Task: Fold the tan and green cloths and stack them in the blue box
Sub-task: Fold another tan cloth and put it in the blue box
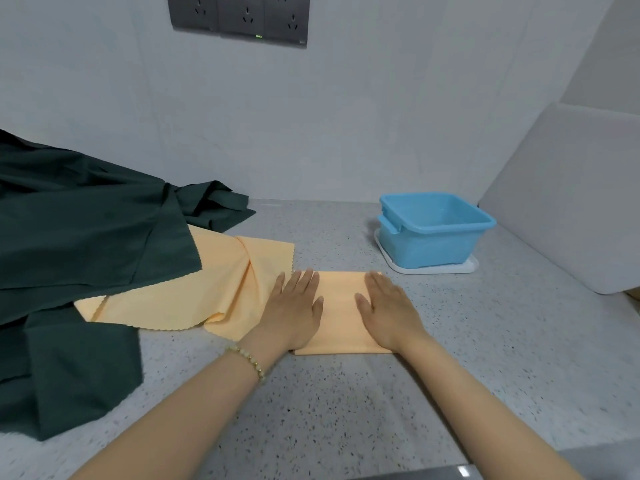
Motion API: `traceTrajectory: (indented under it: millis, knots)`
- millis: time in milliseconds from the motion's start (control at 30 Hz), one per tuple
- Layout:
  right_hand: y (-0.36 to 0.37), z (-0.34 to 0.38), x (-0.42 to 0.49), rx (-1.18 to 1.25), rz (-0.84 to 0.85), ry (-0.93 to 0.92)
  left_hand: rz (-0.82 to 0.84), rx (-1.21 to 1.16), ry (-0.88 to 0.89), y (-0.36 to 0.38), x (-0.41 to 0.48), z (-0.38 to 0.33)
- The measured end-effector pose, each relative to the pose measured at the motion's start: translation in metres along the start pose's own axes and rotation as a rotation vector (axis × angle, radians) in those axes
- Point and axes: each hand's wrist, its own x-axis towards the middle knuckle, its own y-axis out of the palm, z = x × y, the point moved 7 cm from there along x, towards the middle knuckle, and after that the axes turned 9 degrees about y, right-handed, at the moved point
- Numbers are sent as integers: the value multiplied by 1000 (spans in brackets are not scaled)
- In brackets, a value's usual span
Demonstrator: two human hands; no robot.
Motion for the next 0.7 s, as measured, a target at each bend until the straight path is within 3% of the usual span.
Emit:
traceTrajectory:
  millis: [267, 433, 600, 700]
  knots:
    - [-1, -11, -34, -36, 38, -45, 44, -4, 94, 3, -21, -11]
    - [-1, -11, -89, -9, 51, -280, 89, -31, 152, 9, -51, -15]
    - [-17, -20, -120, 37, 104, -410, 32, -23, 427, -9, -71, -35]
    - [-19, -27, -125, -24, 100, -448, 24, -83, 457, -16, -83, -32]
